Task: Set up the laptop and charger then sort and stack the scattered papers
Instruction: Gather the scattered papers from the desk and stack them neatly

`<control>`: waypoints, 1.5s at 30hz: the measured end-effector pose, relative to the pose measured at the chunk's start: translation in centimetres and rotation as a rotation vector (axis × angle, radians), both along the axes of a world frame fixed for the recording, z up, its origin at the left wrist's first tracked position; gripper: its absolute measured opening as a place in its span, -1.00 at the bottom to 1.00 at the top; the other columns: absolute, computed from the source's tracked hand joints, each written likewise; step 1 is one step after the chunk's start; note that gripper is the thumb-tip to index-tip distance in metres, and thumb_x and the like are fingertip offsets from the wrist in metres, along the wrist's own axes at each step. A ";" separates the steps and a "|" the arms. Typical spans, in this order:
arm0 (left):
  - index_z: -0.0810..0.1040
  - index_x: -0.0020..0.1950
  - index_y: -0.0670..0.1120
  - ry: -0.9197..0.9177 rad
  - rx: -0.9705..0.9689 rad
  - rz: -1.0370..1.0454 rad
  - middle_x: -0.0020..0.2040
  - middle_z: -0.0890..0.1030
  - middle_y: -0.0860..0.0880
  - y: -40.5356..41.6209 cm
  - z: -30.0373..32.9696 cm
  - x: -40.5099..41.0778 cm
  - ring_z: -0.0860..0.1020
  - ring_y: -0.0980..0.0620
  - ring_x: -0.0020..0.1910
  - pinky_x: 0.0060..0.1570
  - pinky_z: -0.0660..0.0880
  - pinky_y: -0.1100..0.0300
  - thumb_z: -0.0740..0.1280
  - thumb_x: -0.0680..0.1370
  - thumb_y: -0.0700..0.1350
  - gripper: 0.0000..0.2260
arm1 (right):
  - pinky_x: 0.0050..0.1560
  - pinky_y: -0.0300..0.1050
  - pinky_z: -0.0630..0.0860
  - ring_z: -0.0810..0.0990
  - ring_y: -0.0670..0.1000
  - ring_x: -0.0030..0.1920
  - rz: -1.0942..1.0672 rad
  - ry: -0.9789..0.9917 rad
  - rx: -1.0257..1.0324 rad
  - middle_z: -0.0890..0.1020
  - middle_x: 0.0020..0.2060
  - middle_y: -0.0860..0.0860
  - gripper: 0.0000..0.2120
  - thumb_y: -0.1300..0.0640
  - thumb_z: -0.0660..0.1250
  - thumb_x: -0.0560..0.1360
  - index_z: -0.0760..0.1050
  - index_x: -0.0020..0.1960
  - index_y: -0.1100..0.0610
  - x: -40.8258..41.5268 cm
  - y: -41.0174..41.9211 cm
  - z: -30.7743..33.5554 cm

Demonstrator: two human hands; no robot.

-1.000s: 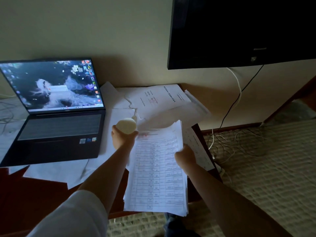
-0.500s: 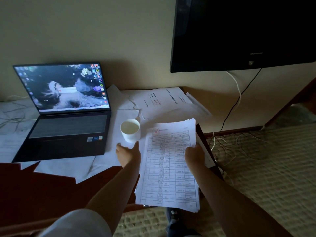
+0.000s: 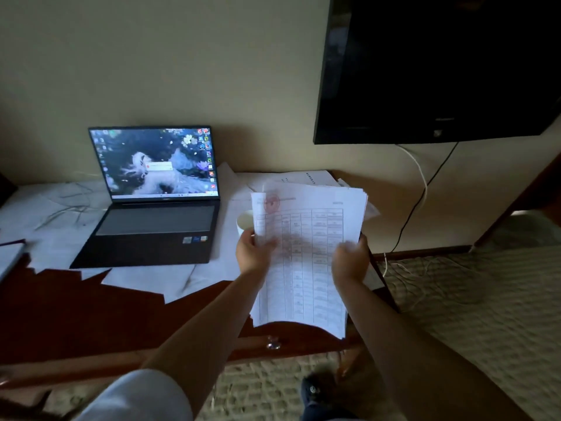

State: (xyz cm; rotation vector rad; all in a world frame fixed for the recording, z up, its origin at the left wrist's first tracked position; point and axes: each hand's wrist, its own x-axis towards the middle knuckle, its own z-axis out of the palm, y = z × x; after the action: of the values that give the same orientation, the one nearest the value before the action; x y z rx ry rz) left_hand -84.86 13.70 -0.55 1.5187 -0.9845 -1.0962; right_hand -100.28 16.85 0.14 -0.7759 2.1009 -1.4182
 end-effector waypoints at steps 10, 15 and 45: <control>0.35 0.24 0.01 0.037 -0.170 0.067 0.03 0.58 0.01 3.8 1.3 2.0 0.59 -0.02 0.05 -0.04 0.59 0.16 0.43 0.46 -0.27 -0.55 | -0.21 -0.11 0.43 0.47 0.00 -0.17 0.025 0.000 -0.068 0.51 -0.07 0.03 -0.55 0.40 0.10 0.53 0.27 0.38 0.15 2.6 2.3 1.3; 0.39 0.31 -0.08 0.084 -0.188 0.041 0.17 0.55 -0.05 3.3 2.5 2.1 0.54 -0.05 0.16 0.05 0.58 0.07 0.49 0.39 -0.26 -0.47 | -0.36 -0.22 0.37 0.50 -0.01 -0.22 0.100 -0.022 -0.123 0.53 -0.02 0.03 -0.55 0.35 0.10 0.53 0.24 0.38 0.08 3.0 1.6 2.5; 0.58 0.11 -0.20 0.016 0.093 0.020 -0.05 0.63 -0.12 0.6 -0.7 -6.0 0.58 -0.14 -0.04 -0.04 0.55 0.03 0.43 0.49 -0.10 -0.74 | -0.19 -0.11 0.46 0.59 0.08 -0.03 0.361 -0.078 0.089 0.60 0.07 0.02 -0.60 0.26 0.11 0.53 0.33 0.34 0.03 -5.6 -1.8 -3.0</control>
State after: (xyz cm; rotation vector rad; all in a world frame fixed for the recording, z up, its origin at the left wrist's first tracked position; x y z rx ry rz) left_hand -90.85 14.35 -1.22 1.5888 -0.9161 -1.1524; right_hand -105.84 15.02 -2.89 -0.9876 1.8379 -1.1344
